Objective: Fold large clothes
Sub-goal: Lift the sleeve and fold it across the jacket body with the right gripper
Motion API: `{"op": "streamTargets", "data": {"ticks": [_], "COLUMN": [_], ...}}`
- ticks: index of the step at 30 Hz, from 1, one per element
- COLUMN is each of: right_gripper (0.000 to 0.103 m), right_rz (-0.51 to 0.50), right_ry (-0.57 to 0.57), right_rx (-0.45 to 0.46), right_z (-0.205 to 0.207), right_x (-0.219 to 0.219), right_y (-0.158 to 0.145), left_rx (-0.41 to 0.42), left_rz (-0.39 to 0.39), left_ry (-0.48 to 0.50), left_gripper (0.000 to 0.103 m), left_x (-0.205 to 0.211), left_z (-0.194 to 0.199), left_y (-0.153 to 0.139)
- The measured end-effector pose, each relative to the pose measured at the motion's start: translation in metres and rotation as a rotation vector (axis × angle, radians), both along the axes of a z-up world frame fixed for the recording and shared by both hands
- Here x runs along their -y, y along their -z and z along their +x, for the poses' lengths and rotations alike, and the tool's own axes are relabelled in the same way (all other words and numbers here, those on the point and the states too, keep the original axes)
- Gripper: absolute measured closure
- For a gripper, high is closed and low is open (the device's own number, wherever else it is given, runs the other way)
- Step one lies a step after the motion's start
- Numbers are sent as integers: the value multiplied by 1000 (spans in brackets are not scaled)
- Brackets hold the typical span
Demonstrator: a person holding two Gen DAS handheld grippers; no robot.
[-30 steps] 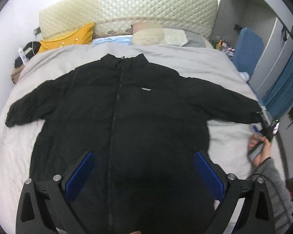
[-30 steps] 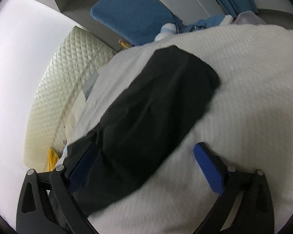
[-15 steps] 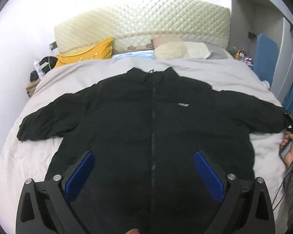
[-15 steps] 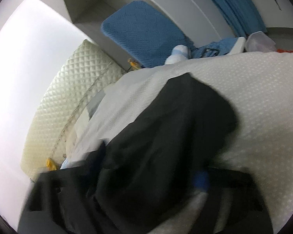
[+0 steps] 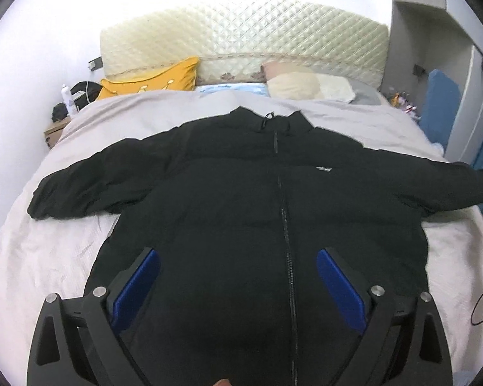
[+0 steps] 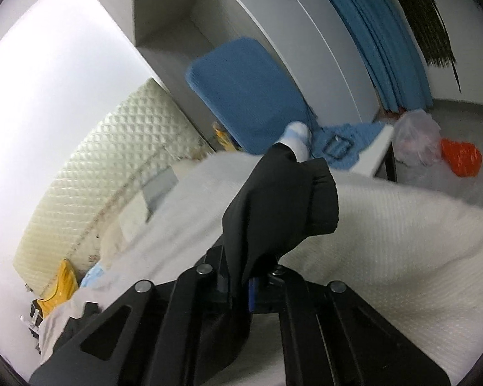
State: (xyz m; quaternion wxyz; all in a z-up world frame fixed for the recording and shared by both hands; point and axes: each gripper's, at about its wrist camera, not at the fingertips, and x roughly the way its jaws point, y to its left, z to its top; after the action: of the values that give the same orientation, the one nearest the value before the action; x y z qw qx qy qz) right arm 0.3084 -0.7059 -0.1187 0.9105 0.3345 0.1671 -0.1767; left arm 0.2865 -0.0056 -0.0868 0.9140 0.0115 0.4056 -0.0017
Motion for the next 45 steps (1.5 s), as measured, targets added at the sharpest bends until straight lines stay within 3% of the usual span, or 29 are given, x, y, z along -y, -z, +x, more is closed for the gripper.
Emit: {"op": "streamTargets", "data": {"ticks": [8, 13, 20, 23, 27, 30, 35, 40, 45], "right_gripper": [97, 97, 96, 96, 96, 95, 95, 94, 93], "right_rz": [-128, -205, -404, -458, -464, -475, -474, -482, -460], "right_ry": [-83, -148, -253, -313, -406, -485, -647, -821, -941], "right_rx": [51, 107, 69, 76, 104, 114, 89, 18, -91], "right_z": [-13, -16, 6, 19, 41, 55, 82, 100, 110], "right_x": [-75, -149, -276, -333, -403, -455, -551, -632, -680], "right_y": [-116, -182, -228, -235, -224, -209, -166, -94, -17], "left_rx": [75, 114, 151, 150, 148, 184, 227, 207, 192], "left_rz": [1, -25, -53, -20, 0, -45, -52, -95, -92], "left_ry": [-47, -66, -76, -106, -120, -105, -106, -126, -136], "left_gripper": [4, 4, 4, 4, 4, 4, 4, 4, 4], "left_x": [-44, -74, -107, -120, -135, -153, -172, -190, -199], "left_z": [-29, -41, -44, -42, -40, -42, -43, -36, -30], "left_y": [-15, -19, -16, -11, -9, -13, -16, -5, 6]}}
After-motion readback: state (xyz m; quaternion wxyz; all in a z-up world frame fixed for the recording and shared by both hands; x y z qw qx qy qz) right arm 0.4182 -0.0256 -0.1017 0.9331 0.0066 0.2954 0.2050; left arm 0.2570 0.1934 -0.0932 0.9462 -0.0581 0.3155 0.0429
